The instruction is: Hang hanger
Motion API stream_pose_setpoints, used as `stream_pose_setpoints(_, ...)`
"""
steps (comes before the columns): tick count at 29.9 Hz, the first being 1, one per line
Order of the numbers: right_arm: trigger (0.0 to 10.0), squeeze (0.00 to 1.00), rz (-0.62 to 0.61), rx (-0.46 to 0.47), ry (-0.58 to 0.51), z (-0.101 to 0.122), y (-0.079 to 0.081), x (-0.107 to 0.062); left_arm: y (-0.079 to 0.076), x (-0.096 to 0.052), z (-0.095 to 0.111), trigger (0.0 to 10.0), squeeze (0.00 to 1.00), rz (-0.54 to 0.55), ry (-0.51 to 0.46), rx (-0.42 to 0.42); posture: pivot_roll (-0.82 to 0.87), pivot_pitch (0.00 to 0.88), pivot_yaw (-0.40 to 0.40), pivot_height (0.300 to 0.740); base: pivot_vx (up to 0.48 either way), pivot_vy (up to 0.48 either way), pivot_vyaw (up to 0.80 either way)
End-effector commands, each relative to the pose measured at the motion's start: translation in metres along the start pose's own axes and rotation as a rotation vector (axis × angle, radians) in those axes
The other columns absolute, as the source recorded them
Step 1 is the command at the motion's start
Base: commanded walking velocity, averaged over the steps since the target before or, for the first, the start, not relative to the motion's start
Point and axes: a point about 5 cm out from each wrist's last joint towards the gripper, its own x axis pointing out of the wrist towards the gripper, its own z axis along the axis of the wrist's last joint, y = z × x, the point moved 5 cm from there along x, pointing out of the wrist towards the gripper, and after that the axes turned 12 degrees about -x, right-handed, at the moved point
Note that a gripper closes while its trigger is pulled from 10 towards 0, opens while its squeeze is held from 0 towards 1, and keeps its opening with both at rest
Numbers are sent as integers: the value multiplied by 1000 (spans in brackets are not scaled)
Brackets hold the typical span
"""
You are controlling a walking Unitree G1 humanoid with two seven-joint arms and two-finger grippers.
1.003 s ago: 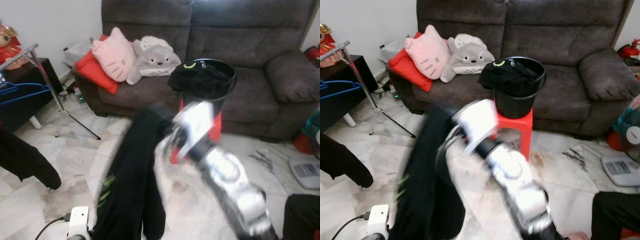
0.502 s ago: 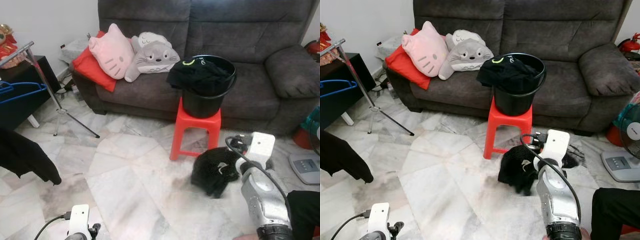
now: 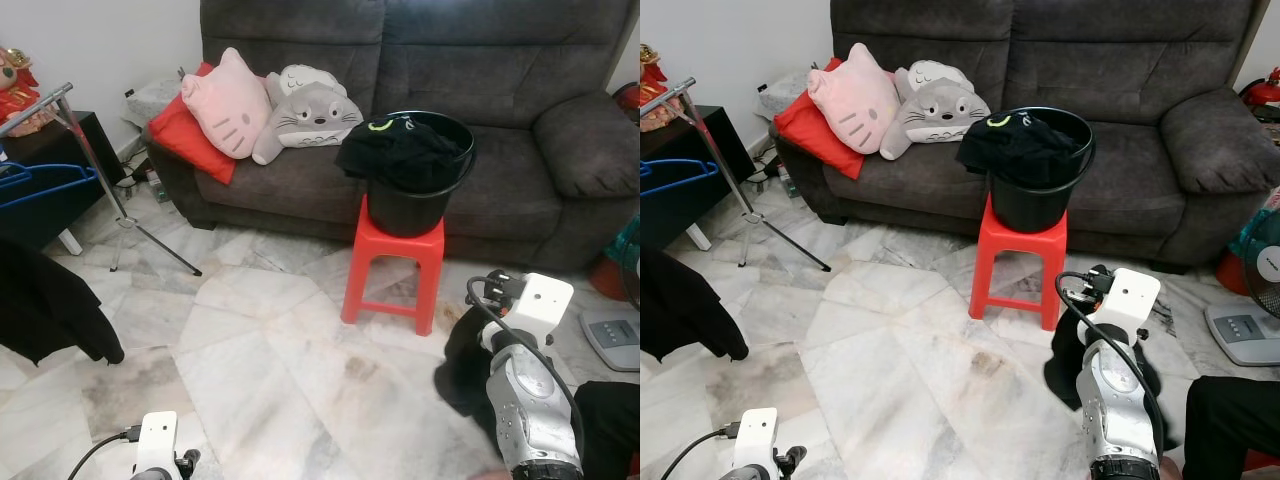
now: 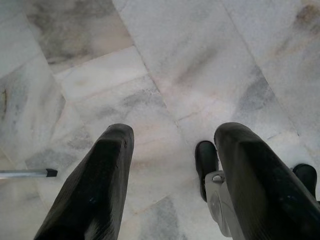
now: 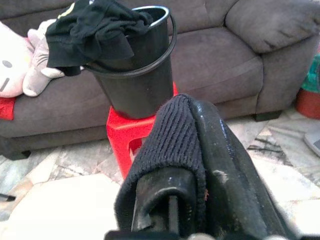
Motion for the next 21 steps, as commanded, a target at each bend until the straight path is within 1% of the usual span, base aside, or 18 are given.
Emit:
stream_pose_setpoints(1,10000,0,3,4,-51,12,3,2,5,-1,-1,10000,0,7,7,23,-110,0,75,740,0,0,0)
stream_pose_setpoints(7,10000,0,2,-1,-77,18,2,5,4,-1,-3,10000,0,5,10,23,-112,0,70,740,0,0,748)
stream_pose_setpoints(21,10000,0,16,-15,-77,16,5,7,4,-1,-5,10000,0,8,13,20,-102,0,64,740,0,0,794)
